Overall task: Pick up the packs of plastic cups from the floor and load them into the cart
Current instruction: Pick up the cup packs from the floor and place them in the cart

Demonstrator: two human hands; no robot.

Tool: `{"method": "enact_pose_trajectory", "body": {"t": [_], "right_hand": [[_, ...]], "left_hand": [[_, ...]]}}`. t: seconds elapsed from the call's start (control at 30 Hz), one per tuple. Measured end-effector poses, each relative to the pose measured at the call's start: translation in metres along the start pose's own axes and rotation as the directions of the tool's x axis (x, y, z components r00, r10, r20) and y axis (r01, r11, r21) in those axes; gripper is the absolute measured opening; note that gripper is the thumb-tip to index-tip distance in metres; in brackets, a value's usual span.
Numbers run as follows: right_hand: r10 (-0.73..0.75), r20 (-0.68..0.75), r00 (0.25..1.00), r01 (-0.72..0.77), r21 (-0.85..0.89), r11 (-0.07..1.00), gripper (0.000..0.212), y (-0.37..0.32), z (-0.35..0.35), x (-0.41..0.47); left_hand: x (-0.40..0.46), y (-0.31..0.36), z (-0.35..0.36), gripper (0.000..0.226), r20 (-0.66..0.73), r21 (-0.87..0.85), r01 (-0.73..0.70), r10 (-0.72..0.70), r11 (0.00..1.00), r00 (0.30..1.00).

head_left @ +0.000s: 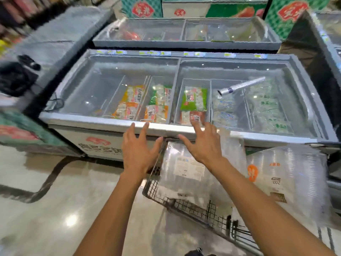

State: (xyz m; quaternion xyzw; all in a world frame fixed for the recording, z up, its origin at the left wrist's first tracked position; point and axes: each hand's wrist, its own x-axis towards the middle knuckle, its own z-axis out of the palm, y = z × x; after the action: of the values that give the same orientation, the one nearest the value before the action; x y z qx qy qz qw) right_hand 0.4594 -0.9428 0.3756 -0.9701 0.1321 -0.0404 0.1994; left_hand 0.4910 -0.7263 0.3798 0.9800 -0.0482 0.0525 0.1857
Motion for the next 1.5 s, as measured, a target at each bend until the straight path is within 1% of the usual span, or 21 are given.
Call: {"method": "enact_pose_trajectory", "body": {"t": [0.1,0.2,0.27,0.33,0.4,0.5,0.6,0.7,0.87,0.93,1.07,1.13,1.3,1.43,1.5], "right_hand": [[-0.132,0.007,0.991,0.132,-0.036,0.991,0.085,-0.071,0.014,-0.017],[-0.242,0.016,0.97,0.242,-0.011,0.97,0.092,-0.148,0.033,-0.046],[-0.328,0.024,0.944,0.328,-0.003,0.945,0.094,-0.202,0.045,-0.066],[-0.415,0.024,0.91,0.415,0.005,0.91,0.09,-0.253,0.059,-0.088],[-0.493,0.027,0.87,0.492,0.034,0.87,0.085,-0.302,0.074,-0.112],[-0.596,0.072,0.8,0.591,0.076,0.803,0.089,-0.371,0.096,-0.15],[-0.702,0.094,0.706,0.691,0.124,0.712,0.09,-0.433,0.125,-0.183],[-0.78,0.138,0.61,0.771,0.124,0.625,0.089,-0.49,0.161,-0.213],[-0.854,0.217,0.472,0.84,0.184,0.511,0.088,-0.58,0.216,-0.249],[-0.879,0.244,0.41,0.86,0.217,0.461,0.085,-0.617,0.236,-0.256],[-0.921,0.256,0.294,0.892,0.272,0.36,0.083,-0.697,0.279,-0.258],[-0.928,0.275,0.251,0.899,0.29,0.328,0.084,-0.737,0.302,-0.257],[-0.942,0.317,0.108,0.917,0.335,0.217,0.083,-0.824,0.361,-0.265],[-0.928,0.371,0.028,0.916,0.362,0.172,0.081,-0.889,0.407,-0.28],[-0.919,0.393,-0.006,0.913,0.378,0.155,0.081,-0.923,0.434,-0.289]], "left_hand": [[-0.02,-0.069,-0.047,0.078,-0.075,0.052,0.095,-0.09,0.994,0.993],[-0.056,-0.138,-0.098,0.077,-0.135,0.071,0.198,-0.187,0.978,0.973],[-0.086,-0.181,-0.129,0.078,-0.182,0.073,0.264,-0.248,0.962,0.952],[-0.116,-0.222,-0.159,0.08,-0.228,0.065,0.341,-0.319,0.938,0.92],[-0.149,-0.264,-0.184,0.08,-0.272,0.032,0.416,-0.393,0.909,0.878],[-0.197,-0.323,-0.215,0.08,-0.333,0.0,0.533,-0.503,0.846,0.798],[-0.243,-0.376,-0.235,0.077,-0.392,-0.034,0.627,-0.588,0.778,0.708],[-0.284,-0.42,-0.248,0.077,-0.413,-0.067,0.72,-0.676,0.69,0.61],[-0.329,-0.495,-0.263,0.079,-0.43,-0.109,0.827,-0.777,0.551,0.46],[-0.336,-0.528,-0.269,0.08,-0.431,-0.121,0.859,-0.806,0.497,0.406],[-0.334,-0.593,-0.279,0.079,-0.416,-0.161,0.906,-0.86,0.391,0.297],[-0.33,-0.623,-0.284,0.079,-0.41,-0.193,0.92,-0.88,0.34,0.239],[-0.328,-0.689,-0.291,0.079,-0.391,-0.263,0.939,-0.914,0.221,0.106],[-0.33,-0.75,-0.293,0.08,-0.346,-0.335,0.933,-0.938,0.131,0.007],[-0.332,-0.788,-0.292,0.08,-0.325,-0.351,0.932,-0.945,0.093,-0.028]]}}
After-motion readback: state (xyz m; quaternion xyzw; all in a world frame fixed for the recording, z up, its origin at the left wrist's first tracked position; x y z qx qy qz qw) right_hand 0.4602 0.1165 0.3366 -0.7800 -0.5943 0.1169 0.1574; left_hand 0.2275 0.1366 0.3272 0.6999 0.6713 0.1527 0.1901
